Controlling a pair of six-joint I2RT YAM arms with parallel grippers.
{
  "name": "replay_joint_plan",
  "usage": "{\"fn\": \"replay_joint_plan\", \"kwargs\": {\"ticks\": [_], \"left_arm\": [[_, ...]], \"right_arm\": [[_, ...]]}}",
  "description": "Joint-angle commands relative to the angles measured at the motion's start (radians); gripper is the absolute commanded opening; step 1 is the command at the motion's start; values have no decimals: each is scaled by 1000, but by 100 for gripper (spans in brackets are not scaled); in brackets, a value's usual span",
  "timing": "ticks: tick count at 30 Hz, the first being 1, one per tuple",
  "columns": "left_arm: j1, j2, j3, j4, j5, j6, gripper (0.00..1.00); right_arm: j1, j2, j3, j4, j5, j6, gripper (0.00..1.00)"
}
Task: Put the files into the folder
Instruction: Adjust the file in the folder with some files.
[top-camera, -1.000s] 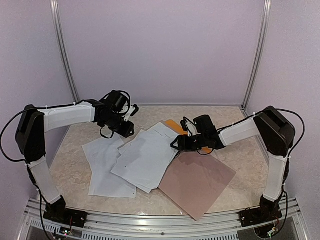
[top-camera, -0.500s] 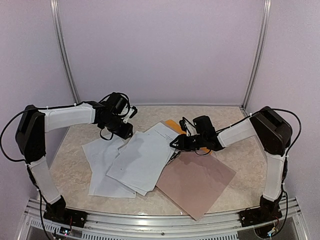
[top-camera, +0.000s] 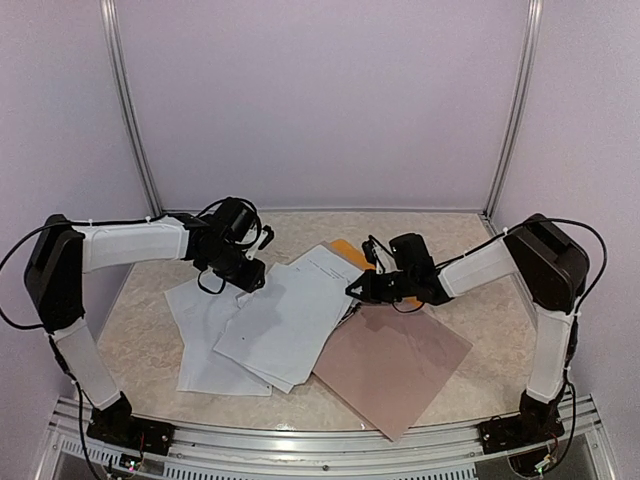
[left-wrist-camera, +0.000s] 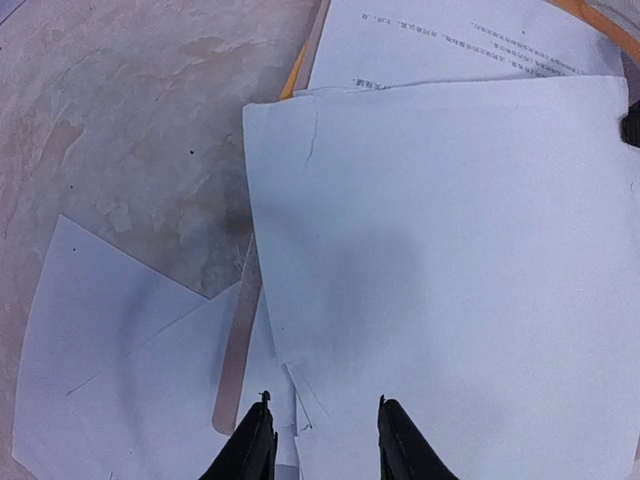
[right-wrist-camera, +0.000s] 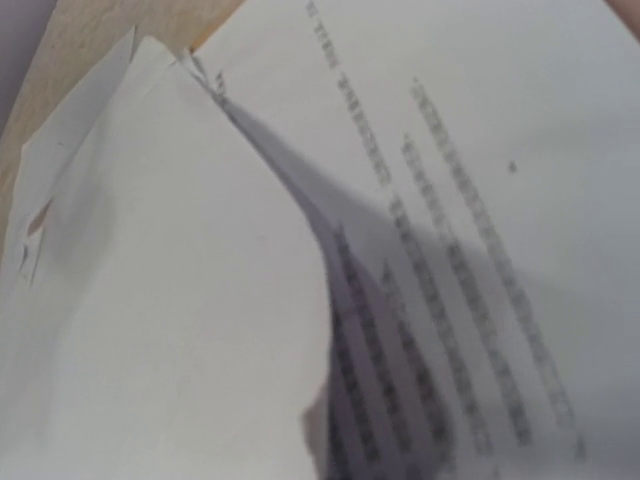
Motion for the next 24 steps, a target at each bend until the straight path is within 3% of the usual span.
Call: {"fn": "replay_joint_plan", "kwargs": {"ticks": [1, 4, 13, 24], "left_arm": [[-30, -79, -34, -13, 48, -69, 34], [-42, -109, -61, -21, 103, -124, 34], [-162, -159, -113, -92, 67, -226, 42], [-238, -250, -256, -110, 185, -433, 45]], "right_arm": [[-8, -104, -68, -1, 4, -5, 0], [-8, -171, -118, -48, -3, -31, 0], [-8, -427, -313, -188, 123, -79, 0], [-8, -441, -359, -247, 199, -127, 0]]}}
